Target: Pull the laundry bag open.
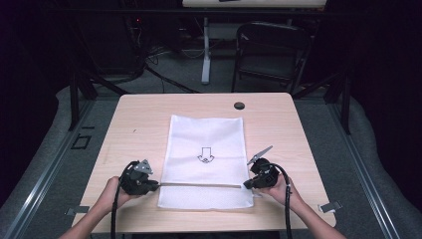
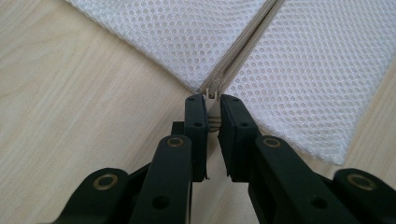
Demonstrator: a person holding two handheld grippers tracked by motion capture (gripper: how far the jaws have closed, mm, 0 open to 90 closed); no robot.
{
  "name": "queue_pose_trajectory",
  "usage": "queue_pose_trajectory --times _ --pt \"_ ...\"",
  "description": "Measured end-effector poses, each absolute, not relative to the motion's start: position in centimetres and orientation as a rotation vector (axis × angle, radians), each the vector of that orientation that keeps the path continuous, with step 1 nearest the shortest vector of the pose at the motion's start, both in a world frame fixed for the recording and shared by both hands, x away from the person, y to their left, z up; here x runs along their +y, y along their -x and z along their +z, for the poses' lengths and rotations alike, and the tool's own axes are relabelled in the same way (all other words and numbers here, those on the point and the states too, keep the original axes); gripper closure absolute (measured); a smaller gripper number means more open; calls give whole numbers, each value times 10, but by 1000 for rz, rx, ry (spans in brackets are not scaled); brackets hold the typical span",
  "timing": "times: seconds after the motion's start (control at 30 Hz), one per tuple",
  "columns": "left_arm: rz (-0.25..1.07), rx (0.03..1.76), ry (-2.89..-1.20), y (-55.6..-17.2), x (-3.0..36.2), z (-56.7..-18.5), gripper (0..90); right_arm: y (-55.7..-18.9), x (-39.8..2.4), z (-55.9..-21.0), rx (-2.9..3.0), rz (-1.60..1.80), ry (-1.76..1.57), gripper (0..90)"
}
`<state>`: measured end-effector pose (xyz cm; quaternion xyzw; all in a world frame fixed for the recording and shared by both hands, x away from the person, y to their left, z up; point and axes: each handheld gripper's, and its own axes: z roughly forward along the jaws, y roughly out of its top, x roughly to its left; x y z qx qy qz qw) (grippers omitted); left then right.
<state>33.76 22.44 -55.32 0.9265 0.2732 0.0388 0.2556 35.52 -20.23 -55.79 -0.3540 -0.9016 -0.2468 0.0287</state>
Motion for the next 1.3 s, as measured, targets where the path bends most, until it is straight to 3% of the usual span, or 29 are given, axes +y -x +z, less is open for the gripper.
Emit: queue_pose_trajectory --times 0.2,0.3,0.33,0.37,0.4,0.43,0.5,0.63,0.73,0.83,1.1,1.3 --pt "115 755 -2501 -338 225 -552 810 -353 -200 -559 -2773 -794 1108 900" --pt "83 772 -2462 -339 228 -550 750 -355 -203 -558 -2783 -777 1079 900" --pt "81 818 -2448 -340 230 -549 586 -356 -206 -558 -2731 -827 1049 740" --pt "81 818 -2448 -340 230 -549 529 -356 -206 -558 -2731 -827 1049 740" --pt "87 845 -2421 -338 232 -546 482 -356 -208 -556 -2725 -840 1029 657" --pt "87 845 -2421 -338 232 -546 426 -356 -208 -556 -2725 -840 1029 657" --pt "120 893 -2386 -335 235 -539 331 -353 -207 -545 -2788 -853 1043 512" --pt "145 921 -2360 -328 235 -527 188 -344 -207 -528 -2870 -829 1048 360" --pt "157 946 -2352 -323 235 -522 151 -339 -207 -521 -2901 -816 1044 287" --pt "184 986 -2336 -312 234 -513 136 -327 -212 -510 -2930 -834 1107 155" --pt "308 1079 -2370 -292 233 -512 105 -301 -241 -509 -2921 -846 1270 121" --pt "301 1131 -2387 -292 238 -518 46 -301 -246 -517 -2914 -810 1283 80"
